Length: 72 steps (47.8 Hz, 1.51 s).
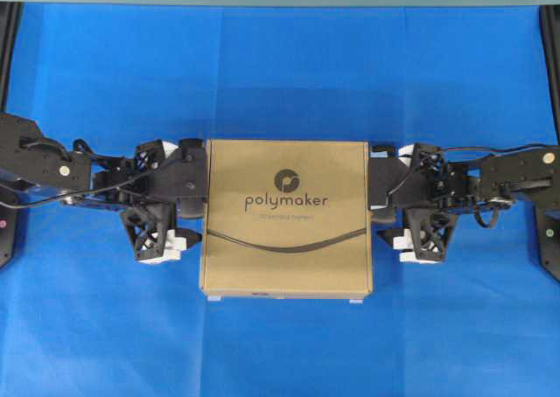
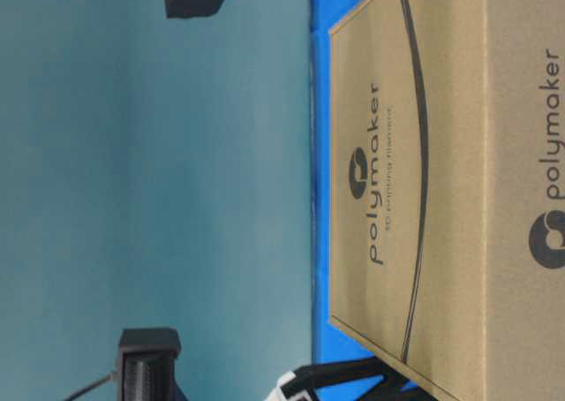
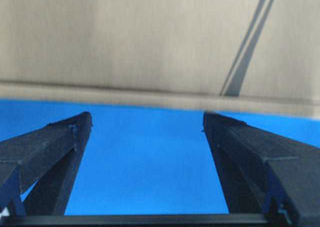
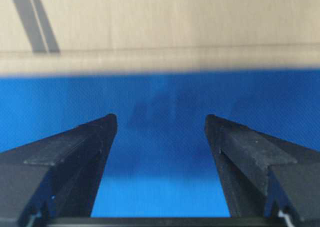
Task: Lift up the cardboard box by clamping it between your arms.
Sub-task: 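Press both grippers against opposite sides of the box to clamp it, then raise both arms together, lifting the clamped box off the table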
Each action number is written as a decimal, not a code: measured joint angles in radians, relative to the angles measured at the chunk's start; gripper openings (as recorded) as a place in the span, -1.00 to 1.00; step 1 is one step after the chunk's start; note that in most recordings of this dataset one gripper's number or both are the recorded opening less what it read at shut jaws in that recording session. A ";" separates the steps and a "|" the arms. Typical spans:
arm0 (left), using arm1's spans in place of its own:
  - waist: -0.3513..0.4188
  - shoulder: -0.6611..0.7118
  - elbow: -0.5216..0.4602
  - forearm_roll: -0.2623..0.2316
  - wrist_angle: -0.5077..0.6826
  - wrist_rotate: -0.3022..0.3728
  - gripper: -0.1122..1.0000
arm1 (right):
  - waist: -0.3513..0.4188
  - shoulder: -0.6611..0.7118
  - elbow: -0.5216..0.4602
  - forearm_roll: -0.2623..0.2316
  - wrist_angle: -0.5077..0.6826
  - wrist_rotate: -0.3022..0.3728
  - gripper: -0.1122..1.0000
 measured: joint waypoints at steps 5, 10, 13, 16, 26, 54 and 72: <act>0.000 0.006 -0.011 0.000 0.000 0.000 0.76 | 0.000 0.031 -0.020 0.002 -0.023 -0.017 1.00; 0.000 0.008 -0.012 0.000 0.002 0.005 0.76 | 0.000 0.060 -0.046 0.000 -0.026 -0.034 1.00; -0.002 0.009 -0.011 0.000 0.003 0.006 0.76 | 0.000 0.067 -0.058 0.000 -0.023 -0.037 1.00; -0.003 0.009 -0.011 0.000 0.005 0.008 0.76 | 0.000 0.071 -0.066 0.000 -0.020 -0.037 1.00; -0.002 0.009 -0.012 0.000 0.006 0.008 0.76 | 0.000 0.074 -0.069 0.000 -0.015 -0.037 1.00; 0.015 -0.035 -0.127 0.005 0.222 0.011 0.76 | -0.002 -0.015 -0.101 0.021 0.124 -0.035 1.00; 0.012 -0.192 -0.252 0.006 0.491 0.011 0.76 | 0.002 -0.176 -0.255 0.034 0.437 -0.035 1.00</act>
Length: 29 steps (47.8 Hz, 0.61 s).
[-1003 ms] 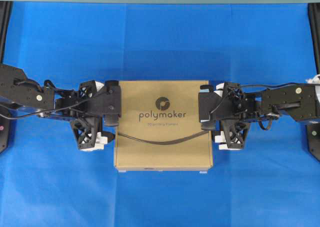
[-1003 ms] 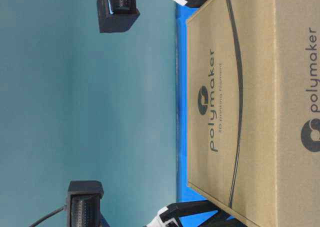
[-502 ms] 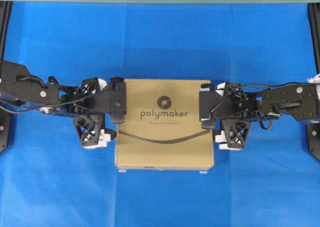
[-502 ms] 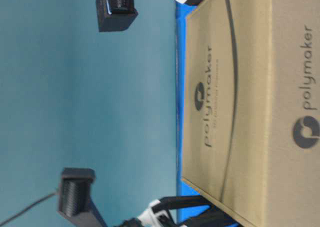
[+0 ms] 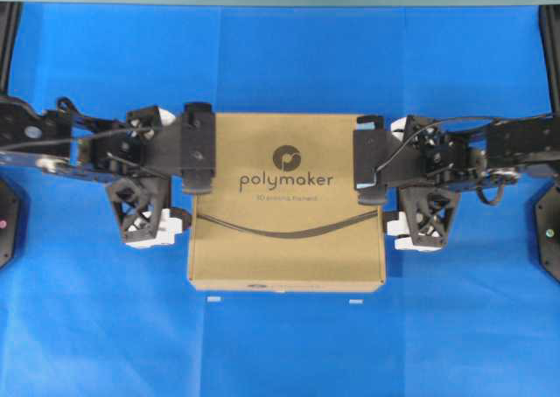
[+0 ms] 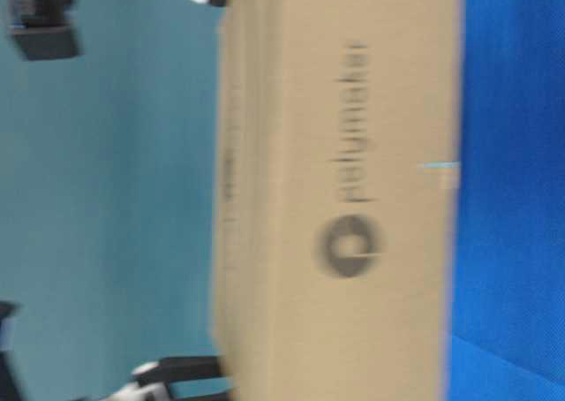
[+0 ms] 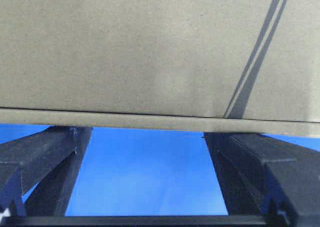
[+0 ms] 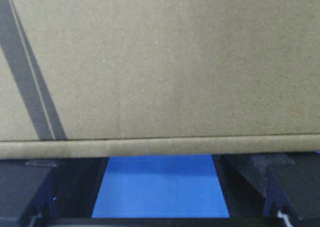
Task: Lift up the cardboard box by clamping it between your arms.
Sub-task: 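Raise both arms together, lifting the clamped box off the table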
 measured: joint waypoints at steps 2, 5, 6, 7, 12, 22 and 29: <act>-0.002 -0.014 -0.017 0.000 0.028 0.000 0.76 | 0.000 -0.015 -0.021 0.003 0.037 0.000 1.00; 0.000 -0.034 -0.044 -0.002 0.063 0.000 0.76 | 0.002 -0.034 -0.049 0.006 0.087 0.000 1.00; -0.002 -0.040 -0.057 -0.002 0.077 0.000 0.75 | 0.002 -0.040 -0.060 0.006 0.104 0.000 1.00; -0.002 -0.044 -0.067 -0.002 0.092 0.000 0.75 | 0.002 -0.044 -0.071 0.008 0.121 0.000 1.00; -0.002 -0.064 -0.124 -0.005 0.156 0.000 0.75 | 0.002 -0.074 -0.129 0.009 0.195 0.000 1.00; -0.002 -0.078 -0.259 -0.008 0.293 0.000 0.75 | 0.002 -0.110 -0.267 0.009 0.373 0.008 1.00; -0.002 -0.081 -0.334 -0.008 0.357 0.000 0.75 | 0.002 -0.117 -0.370 0.009 0.486 0.018 1.00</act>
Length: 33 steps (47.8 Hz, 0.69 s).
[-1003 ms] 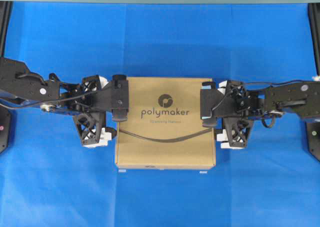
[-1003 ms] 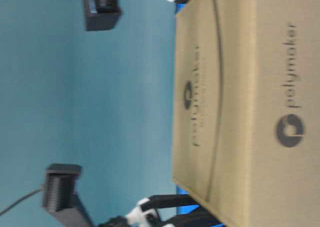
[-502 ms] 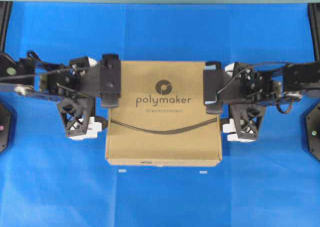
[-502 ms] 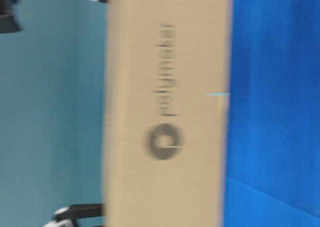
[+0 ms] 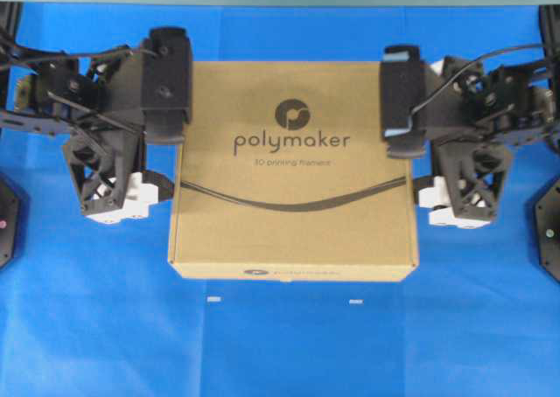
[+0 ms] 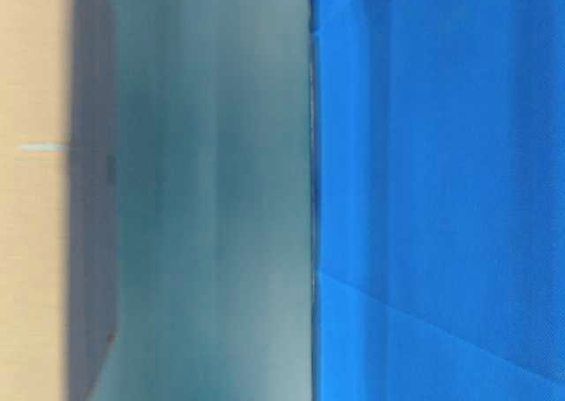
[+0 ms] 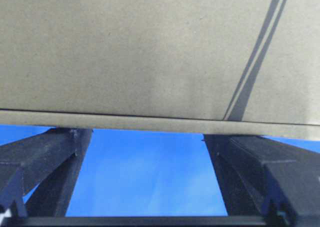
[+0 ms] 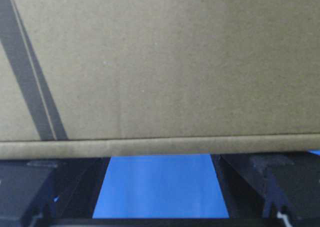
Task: Lift up the cardboard box by clamping it between your arms.
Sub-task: 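Raise both arms together, lifting the clamped box off the table, then hold the box raised between both grippers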
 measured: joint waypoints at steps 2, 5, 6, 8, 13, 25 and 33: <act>0.000 0.000 -0.012 0.000 0.017 0.000 0.75 | 0.000 0.000 -0.015 0.000 0.017 0.000 1.00; 0.000 0.003 -0.031 0.000 0.037 0.000 0.75 | 0.002 0.002 -0.023 0.000 0.028 0.002 1.00; 0.000 0.006 -0.035 0.000 0.041 0.000 0.75 | 0.000 0.002 -0.023 0.002 0.029 0.002 1.00; 0.000 0.011 -0.040 0.000 0.048 0.000 0.75 | 0.002 0.002 -0.021 0.000 0.029 0.003 1.00; 0.000 0.018 -0.048 0.000 0.055 0.000 0.75 | 0.002 0.003 -0.021 0.000 0.029 0.003 1.00; -0.002 0.023 -0.063 0.000 0.064 0.000 0.75 | 0.002 -0.003 -0.021 0.000 0.029 0.003 1.00; -0.002 0.025 -0.071 0.000 0.067 0.000 0.75 | 0.002 -0.006 -0.021 0.000 0.029 0.003 1.00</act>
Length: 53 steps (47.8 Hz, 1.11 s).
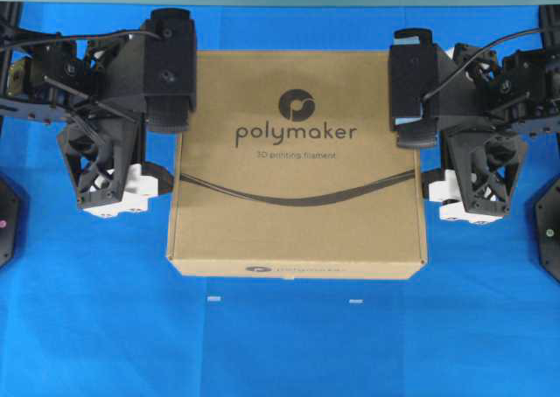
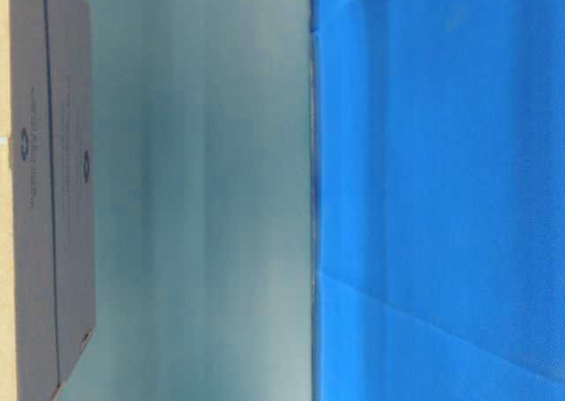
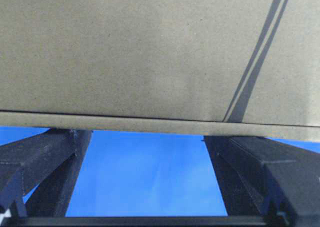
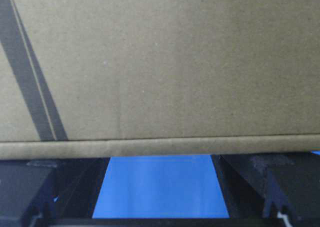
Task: Lift up the cardboard box by clamping it between your arms.
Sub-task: 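Hold the box raised between both grippers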
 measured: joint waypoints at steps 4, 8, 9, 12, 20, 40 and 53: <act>0.002 0.002 -0.002 0.000 0.000 0.000 0.75 | 0.000 0.000 0.000 0.000 0.000 0.000 1.00; 0.000 0.002 -0.006 0.000 0.000 0.000 0.75 | 0.000 -0.002 0.000 0.000 0.000 -0.002 1.00; 0.002 0.003 -0.006 0.000 -0.002 0.000 0.75 | 0.000 -0.003 0.000 0.000 0.000 0.000 1.00; 0.000 0.005 -0.009 0.000 0.000 0.000 0.75 | 0.000 -0.003 0.000 0.000 0.000 -0.002 1.00; 0.002 0.008 -0.008 0.000 0.000 0.003 0.75 | 0.000 0.000 0.009 -0.012 0.000 0.000 1.00; 0.002 0.055 0.120 0.002 -0.086 0.005 0.75 | 0.000 0.017 0.186 -0.031 -0.172 0.000 1.00; 0.003 0.080 0.232 0.008 -0.204 0.003 0.75 | 0.000 0.057 0.299 -0.029 -0.334 0.000 1.00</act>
